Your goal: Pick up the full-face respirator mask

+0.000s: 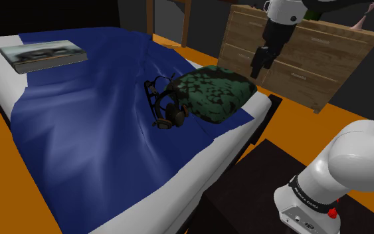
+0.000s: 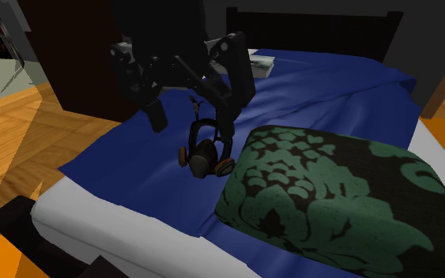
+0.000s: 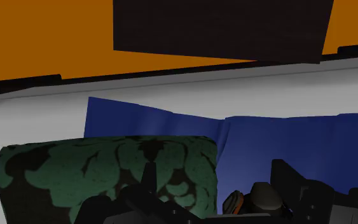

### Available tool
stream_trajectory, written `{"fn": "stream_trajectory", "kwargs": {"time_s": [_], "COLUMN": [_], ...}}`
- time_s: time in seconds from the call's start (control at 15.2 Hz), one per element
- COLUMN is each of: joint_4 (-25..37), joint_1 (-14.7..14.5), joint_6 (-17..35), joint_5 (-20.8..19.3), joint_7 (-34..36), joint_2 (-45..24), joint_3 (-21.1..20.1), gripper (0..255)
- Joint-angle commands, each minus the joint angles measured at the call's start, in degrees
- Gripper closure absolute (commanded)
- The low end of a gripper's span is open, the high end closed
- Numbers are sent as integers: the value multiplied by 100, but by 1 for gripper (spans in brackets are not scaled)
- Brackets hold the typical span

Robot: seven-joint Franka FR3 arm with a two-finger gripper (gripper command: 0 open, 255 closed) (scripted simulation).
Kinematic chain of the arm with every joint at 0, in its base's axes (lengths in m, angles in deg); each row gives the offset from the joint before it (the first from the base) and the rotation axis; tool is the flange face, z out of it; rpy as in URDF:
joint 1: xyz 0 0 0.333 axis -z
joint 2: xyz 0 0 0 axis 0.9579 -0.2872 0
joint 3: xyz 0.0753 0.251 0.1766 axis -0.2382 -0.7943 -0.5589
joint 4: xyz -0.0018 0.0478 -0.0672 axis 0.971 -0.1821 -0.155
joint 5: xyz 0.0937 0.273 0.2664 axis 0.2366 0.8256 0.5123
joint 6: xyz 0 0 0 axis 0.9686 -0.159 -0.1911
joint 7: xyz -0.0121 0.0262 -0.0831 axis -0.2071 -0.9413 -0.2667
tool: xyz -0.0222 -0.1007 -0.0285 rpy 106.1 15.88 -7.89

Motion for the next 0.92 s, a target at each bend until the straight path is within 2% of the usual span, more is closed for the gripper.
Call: {"fn": "stream_trajectory", "kwargs": {"time_s": [0.0, 0.4, 0.86], "joint_4": [0, 629, 1677], "joint_1": [0, -69, -134], "joint_6": [0, 474, 812], "joint_5": [0, 388, 696], "joint_7": [0, 621, 1255], "joint_2": [0, -1327, -2916], "joint_3": [0, -294, -557], "gripper": [0, 0, 0]}}
